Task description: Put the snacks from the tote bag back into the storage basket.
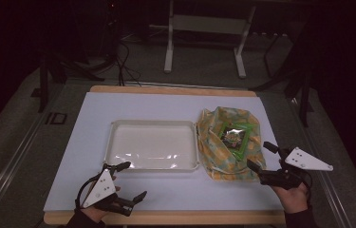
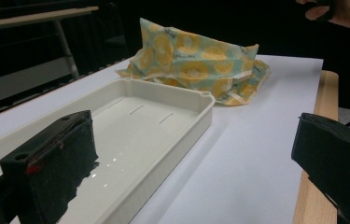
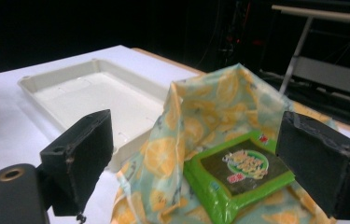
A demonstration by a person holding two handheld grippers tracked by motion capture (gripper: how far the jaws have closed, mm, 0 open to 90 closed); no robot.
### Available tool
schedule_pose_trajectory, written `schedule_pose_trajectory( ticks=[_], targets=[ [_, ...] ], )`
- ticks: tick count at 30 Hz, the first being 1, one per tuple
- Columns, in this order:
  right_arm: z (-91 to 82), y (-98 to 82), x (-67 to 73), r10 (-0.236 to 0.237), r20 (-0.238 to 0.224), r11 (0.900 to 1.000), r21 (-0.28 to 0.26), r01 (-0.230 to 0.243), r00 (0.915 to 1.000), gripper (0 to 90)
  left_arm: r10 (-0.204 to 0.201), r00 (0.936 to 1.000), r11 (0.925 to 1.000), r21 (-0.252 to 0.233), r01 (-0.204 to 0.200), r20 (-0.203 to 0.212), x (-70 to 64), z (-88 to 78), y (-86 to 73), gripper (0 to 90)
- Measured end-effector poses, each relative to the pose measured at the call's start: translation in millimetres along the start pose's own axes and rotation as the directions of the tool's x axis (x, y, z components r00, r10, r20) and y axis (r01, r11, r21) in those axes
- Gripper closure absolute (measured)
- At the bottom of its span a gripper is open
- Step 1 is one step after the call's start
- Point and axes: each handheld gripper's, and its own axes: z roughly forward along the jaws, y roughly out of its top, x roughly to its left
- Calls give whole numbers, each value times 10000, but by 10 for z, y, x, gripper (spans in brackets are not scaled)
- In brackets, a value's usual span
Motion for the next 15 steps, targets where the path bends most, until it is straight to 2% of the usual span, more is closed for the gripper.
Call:
schedule_pose_trajectory(
  ticks=[6,9,15],
  targets=[
    [41,68,3,-178,28,9998,-88,179,9998,109,6,9999,10000,3,-6,114,-9,6,1,4],
    [68,92,2,-198,159,9998,56,197,9997,110,6,9999,10000,-8,-6,108,-9,3,2,4],
    [127,117,-28,65,119,10000,72,-66,9999,110,-5,9999,10000,26,4,145,-9,9,1,4]
  ],
)
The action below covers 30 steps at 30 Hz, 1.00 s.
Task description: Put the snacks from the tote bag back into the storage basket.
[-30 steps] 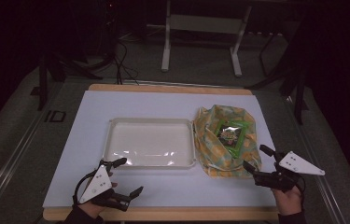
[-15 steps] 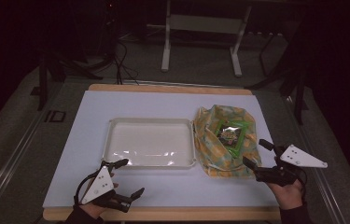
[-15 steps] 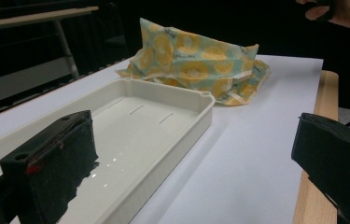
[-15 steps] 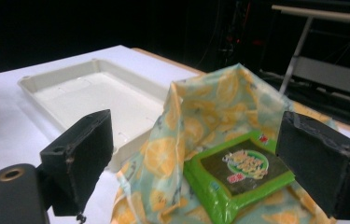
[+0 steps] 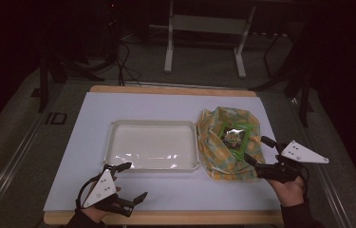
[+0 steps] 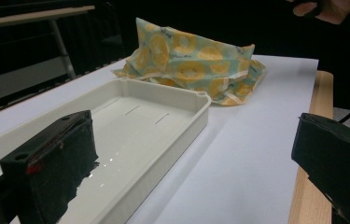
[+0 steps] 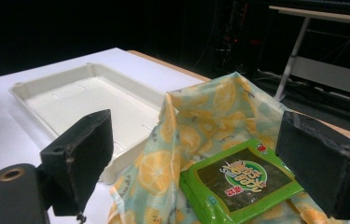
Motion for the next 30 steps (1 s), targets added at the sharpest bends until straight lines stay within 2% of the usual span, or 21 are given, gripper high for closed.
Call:
schedule_pose_trajectory(
  ticks=[7,12,16,18,22,25,28,30],
  targets=[
    [68,54,-29,-202,136,9996,-177,205,9997,110,16,10000,10000,1,-16,14,-1,2,1,4],
    [116,89,-63,-106,164,9994,-335,111,9998,109,21,10000,10000,-17,-21,23,-2,-1,5,4],
    [152,127,-97,-221,445,9991,-339,236,9988,110,54,10000,10000,-11,-54,28,-6,-2,5,4],
    [173,147,-128,-187,396,9993,-315,199,9990,110,69,10000,10000,8,-69,34,-6,-2,5,4],
    [215,183,-184,-123,847,9998,-131,135,9963,129,65,10000,10000,15,-65,36,-4,-1,6,4],
    [234,198,-226,8,962,10000,-82,0,9954,129,76,10000,10000,21,-76,49,-6,1,7,4],
    [248,205,-275,222,893,9997,-82,-215,9958,132,75,9999,10000,41,-76,71,-6,3,6,4],
    [253,207,-303,213,846,9998,-79,-207,9962,167,83,9999,10000,46,-83,71,-7,3,7,4]
  ],
)
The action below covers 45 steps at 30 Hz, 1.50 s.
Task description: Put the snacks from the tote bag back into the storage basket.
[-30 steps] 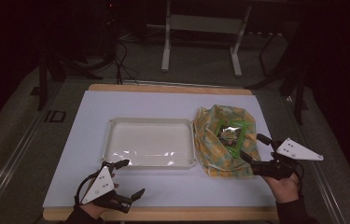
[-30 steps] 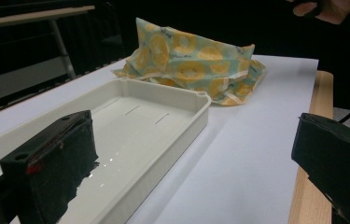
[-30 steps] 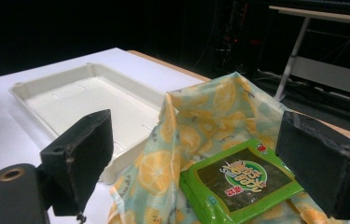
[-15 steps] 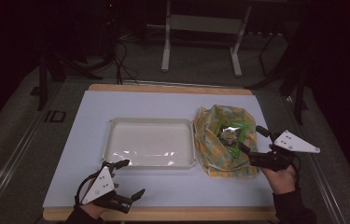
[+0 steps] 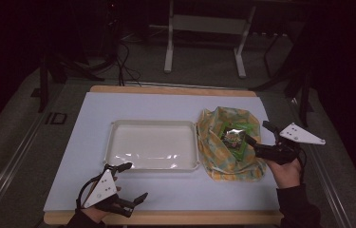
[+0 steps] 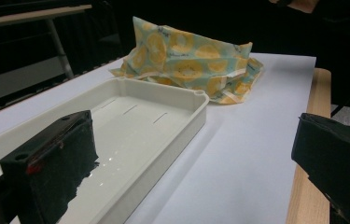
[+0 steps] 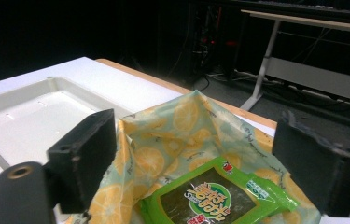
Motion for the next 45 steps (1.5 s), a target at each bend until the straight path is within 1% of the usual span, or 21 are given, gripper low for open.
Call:
schedule_pose_trajectory(
  ticks=[2,3,4,6,9,10,11,13,14,19,24,25,27,28,33,34,38,43,45],
  targets=[
    [19,5,-22,50,4,9999,104,-50,10000,167,-3,10000,10000,10,3,5,0,1,0,4],
    [33,4,-34,142,-61,9997,196,-141,9999,167,-5,10000,10000,13,5,6,0,3,0,4],
    [49,1,-47,185,-2,9995,270,-185,9998,167,-10,10000,10000,13,10,18,0,4,0,4],
    [82,-10,-80,411,-73,9983,419,-407,9991,167,4,10000,10000,24,-4,7,0,5,0,4],
    [139,-38,-131,602,-45,9964,606,-598,9982,167,19,10000,10000,44,-19,6,-2,5,-1,4],
    [158,-48,-143,594,33,9961,654,-594,9982,172,25,10000,10000,44,-25,5,-2,5,-1,4],
    [178,-59,-160,583,9,9956,728,-582,9983,204,23,10000,10000,44,-23,9,-2,5,-1,4],
    [216,-78,-186,505,81,9950,862,-510,9987,208,26,10000,10000,45,-26,11,-3,6,-1,4],
    [236,-88,-200,507,31,9946,902,-508,9987,202,35,10000,10000,50,-35,9,-4,6,-1,4],
    [329,-156,-263,660,147,9907,1186,-673,9977,188,67,10000,9999,94,-67,28,-7,8,-1,4],
    [381,-237,-326,993,440,9862,1282,-1042,9941,168,84,10000,9998,154,-85,49,-7,9,-1,4],
    [393,-256,-344,1135,415,9841,1329,-1181,9927,168,79,10000,9999,149,-80,45,-7,9,-1,4],
    [414,-285,-362,1202,537,9814,1438,-1268,9913,168,77,10000,9999,150,-77,37,-7,8,-1,4],
    [428,-304,-372,1274,527,9784,1575,-1342,9905,168,75,10000,9999,147,-76,40,-8,9,-1,4],
    [467,-372,-381,1320,595,9734,1809,-1408,9895,172,81,10000,9998,157,-82,45,-9,10,0,4],
    [488,-416,-391,1476,544,9691,1918,-1554,9875,172,78,10000,9998,165,-79,49,-9,10,0,4],
    [531,-500,-415,1738,583,9590,2170,-1824,9831,172,78,10000,9998,181,-79,49,-9,10,-1,4],
    [579,-563,-446,2005,558,9464,2469,-2080,9781,175,80,10000,9998,183,-81,44,-8,10,-1,4],
    [593,-586,-452,2006,549,9437,2573,-2080,9781,191,83,10000,9998,194,-84,51,-10,11,-1,4]
  ],
)
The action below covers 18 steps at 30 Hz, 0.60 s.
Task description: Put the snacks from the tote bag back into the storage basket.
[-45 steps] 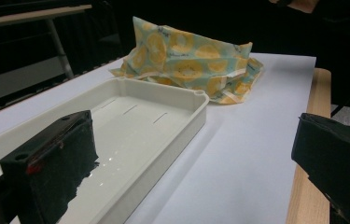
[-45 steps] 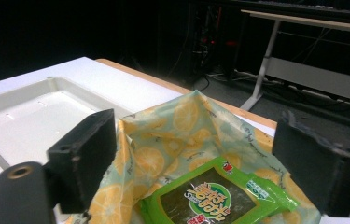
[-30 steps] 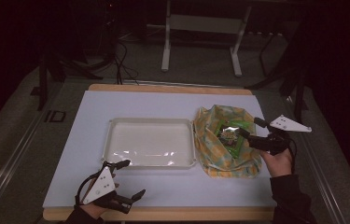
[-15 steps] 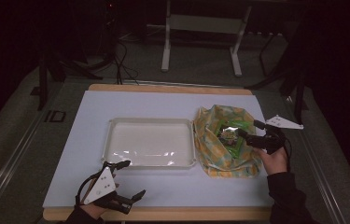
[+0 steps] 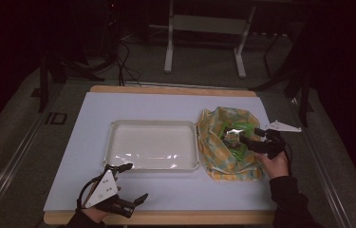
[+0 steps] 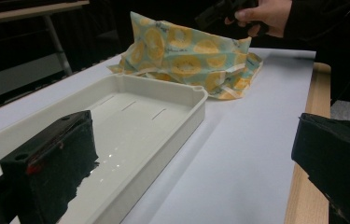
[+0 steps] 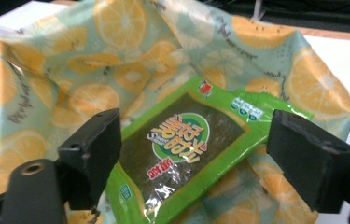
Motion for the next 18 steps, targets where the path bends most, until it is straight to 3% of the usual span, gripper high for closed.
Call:
schedule_pose_trajectory(
  ticks=[18],
  targets=[
    [200,-138,-139,699,28,9942,813,-699,9975,233,45,10000,10000,70,-45,-2,0,8,-3,4]
  ],
)
